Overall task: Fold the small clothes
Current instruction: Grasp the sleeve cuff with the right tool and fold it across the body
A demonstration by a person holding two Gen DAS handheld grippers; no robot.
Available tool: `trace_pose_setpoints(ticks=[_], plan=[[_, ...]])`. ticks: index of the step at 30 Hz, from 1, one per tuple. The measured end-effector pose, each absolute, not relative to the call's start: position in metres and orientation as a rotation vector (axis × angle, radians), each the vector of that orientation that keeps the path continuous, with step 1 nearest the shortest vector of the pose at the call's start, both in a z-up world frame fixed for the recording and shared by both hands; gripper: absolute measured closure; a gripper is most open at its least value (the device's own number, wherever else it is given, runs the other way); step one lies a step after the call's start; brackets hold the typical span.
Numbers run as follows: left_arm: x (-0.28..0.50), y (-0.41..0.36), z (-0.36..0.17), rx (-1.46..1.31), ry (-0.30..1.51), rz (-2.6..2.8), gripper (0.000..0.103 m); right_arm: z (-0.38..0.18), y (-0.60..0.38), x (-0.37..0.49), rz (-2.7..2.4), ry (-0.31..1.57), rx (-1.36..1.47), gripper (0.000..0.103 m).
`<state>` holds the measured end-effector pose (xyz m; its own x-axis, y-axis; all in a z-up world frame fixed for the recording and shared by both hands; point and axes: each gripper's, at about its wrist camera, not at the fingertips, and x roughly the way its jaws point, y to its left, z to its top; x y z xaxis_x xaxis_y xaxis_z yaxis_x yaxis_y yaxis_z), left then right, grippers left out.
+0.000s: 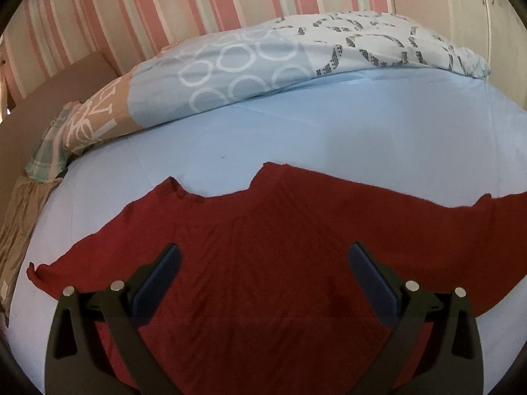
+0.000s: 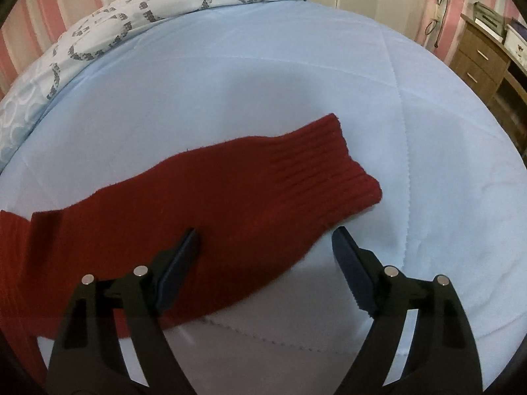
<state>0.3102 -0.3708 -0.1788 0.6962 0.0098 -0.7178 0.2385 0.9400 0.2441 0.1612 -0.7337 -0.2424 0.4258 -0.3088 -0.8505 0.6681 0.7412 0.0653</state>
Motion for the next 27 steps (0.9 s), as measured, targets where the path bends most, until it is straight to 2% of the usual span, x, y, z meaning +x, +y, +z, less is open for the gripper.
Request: trace_pose_setpoints(ticks=[2, 4, 5, 7, 8, 12, 18, 27], plan=[[0.309, -0.369, -0.177, 0.335, 0.790, -0.125, 0.002, -0.241, -0.733, 0.167, -0.624, 0.941, 0.436, 0.025], [0.308, -0.365, -0.174, 0.345, 0.782, -0.120, 0.002, -0.238, -0.732, 0.169, -0.593, 0.937, 0.456, 0.053], [0.308, -0.364, -0.173, 0.356, 0.775, -0.117, 0.002, -0.237, -0.729, 0.172, -0.571, 0.943, 0.457, 0.059], [0.307, -0.360, -0.171, 0.373, 0.760, -0.105, 0.002, -0.234, -0.724, 0.174, -0.546, 0.948, 0.434, 0.085], [0.307, -0.357, -0.170, 0.382, 0.755, -0.094, 0.002, -0.232, -0.722, 0.176, -0.546, 0.946, 0.422, 0.088], [0.307, -0.344, -0.167, 0.383, 0.758, -0.090, 0.002, -0.220, -0.711, 0.170, -0.549, 0.912, 0.359, 0.090], [0.307, -0.313, -0.157, 0.378, 0.752, -0.078, 0.002, -0.175, -0.665, 0.158, -0.531, 0.803, 0.234, 0.090], [0.302, -0.225, -0.134, 0.383, 0.730, -0.040, 0.002, -0.101, -0.517, 0.182, -0.333, 0.735, 0.175, 0.090]])
